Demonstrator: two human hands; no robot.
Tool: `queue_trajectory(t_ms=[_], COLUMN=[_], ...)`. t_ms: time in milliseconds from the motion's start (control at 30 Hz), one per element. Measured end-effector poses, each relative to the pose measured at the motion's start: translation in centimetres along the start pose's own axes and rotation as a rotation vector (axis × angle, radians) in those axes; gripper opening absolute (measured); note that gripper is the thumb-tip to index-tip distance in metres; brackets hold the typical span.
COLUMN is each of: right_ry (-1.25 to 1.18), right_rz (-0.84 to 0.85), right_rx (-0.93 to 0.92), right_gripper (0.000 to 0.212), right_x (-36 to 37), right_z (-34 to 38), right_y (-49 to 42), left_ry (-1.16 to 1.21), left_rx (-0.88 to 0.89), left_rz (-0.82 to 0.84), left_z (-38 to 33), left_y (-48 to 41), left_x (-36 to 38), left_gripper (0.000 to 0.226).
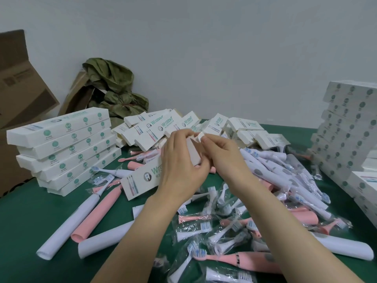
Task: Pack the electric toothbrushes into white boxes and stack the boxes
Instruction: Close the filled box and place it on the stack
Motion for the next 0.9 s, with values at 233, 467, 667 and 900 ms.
queue_trajectory(t_ms=[233,467,667,900], right_ry=[0.049,0.378,0.479,0.496], right_rz=[-0.106,-0.199,-0.194,-0.237], right_rx=[-0.092,-0.283,-0.365,-0.358], right_gripper=[0.029,0.037,0.057,0.043], right_x=[-0.7,0.4,1.3,1.8], right_z=[-0.5,-0.7,-1.0,-1.8], right_y=[-0.3,0.3,0.6,0.6], left_ry=[-0.225,-0.149,-0.079,-0.092], left_rx=[-0.116,-0.096,-0.048,-0.057], left_rz=[0.179,0.107,0.066,0.098], left_z=[3.6,3.5,3.4,3.5], left_y=[-0.1,-0.1,0.0,0.1], left_x=[-2.0,-2.0,-1.8,-1.0], left_gripper=[0.073,0.064,0.059,0.048])
Point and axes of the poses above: each hand's wrist, its own y-axis away from the middle knuckle, its own x-axis out of the palm, z = x × y, the point moved 2 cm from there along -y, towards the middle knuckle, and after that the axes turned 11 degrees about y, right-handed, at the moved point
